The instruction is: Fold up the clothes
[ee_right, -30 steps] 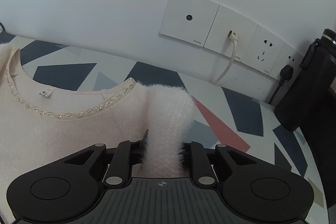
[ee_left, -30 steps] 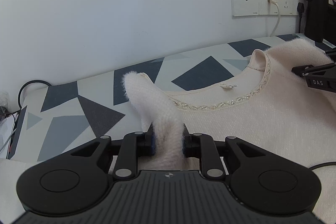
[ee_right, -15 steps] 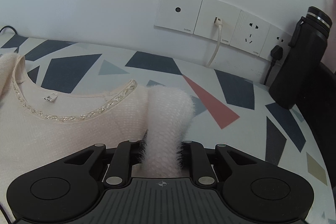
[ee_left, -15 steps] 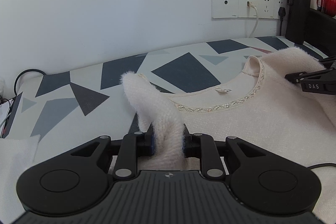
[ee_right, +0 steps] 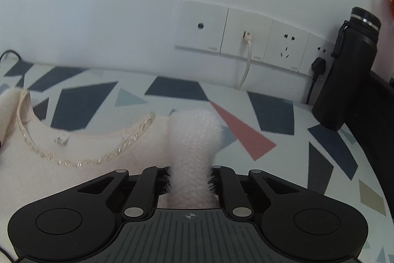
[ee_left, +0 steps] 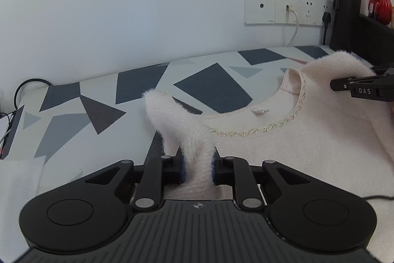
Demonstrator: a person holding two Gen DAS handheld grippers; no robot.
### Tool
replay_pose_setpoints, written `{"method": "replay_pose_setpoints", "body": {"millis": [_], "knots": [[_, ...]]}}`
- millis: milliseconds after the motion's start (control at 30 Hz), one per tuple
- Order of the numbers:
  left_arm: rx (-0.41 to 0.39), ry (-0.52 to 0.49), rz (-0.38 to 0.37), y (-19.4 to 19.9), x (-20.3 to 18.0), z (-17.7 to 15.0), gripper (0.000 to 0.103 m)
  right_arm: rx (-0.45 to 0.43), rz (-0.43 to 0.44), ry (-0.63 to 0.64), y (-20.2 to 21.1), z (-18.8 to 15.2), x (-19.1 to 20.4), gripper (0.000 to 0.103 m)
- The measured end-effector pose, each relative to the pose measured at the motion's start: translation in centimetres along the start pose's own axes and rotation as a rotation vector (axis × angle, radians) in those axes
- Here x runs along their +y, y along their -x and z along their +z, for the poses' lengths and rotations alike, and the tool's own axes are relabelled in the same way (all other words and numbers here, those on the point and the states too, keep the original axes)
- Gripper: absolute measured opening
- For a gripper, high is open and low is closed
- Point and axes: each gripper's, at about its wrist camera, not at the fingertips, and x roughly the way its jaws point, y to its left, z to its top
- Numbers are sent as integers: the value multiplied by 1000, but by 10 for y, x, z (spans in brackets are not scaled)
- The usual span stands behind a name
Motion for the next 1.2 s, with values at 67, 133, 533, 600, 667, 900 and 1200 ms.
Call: {"method": "replay_pose_setpoints", "body": {"millis": [67,133,533,600,667,900,1200], "knots": [[-29,58,-26,7,12,11,16,-36,17,-40,7,10,-6,10],[-104,74,4,17,20,22,16,-82,39,-87,12,22,-14,9],[-3,77,95,-56,27,20,27,26,-37,-160,-57,24,-25,11],[47,69,71,-64,27,20,58,77,2,-166,-65,25,-29,15],[58,64,56,-67,25,19,70,86,11,-184,-66,24,-30,19],[70,44,64,-68,20,18,93,88,1,-167,-65,21,-23,38],[67,37,56,-67,18,19,100,105,-88,-121,-68,26,-14,80]]}}
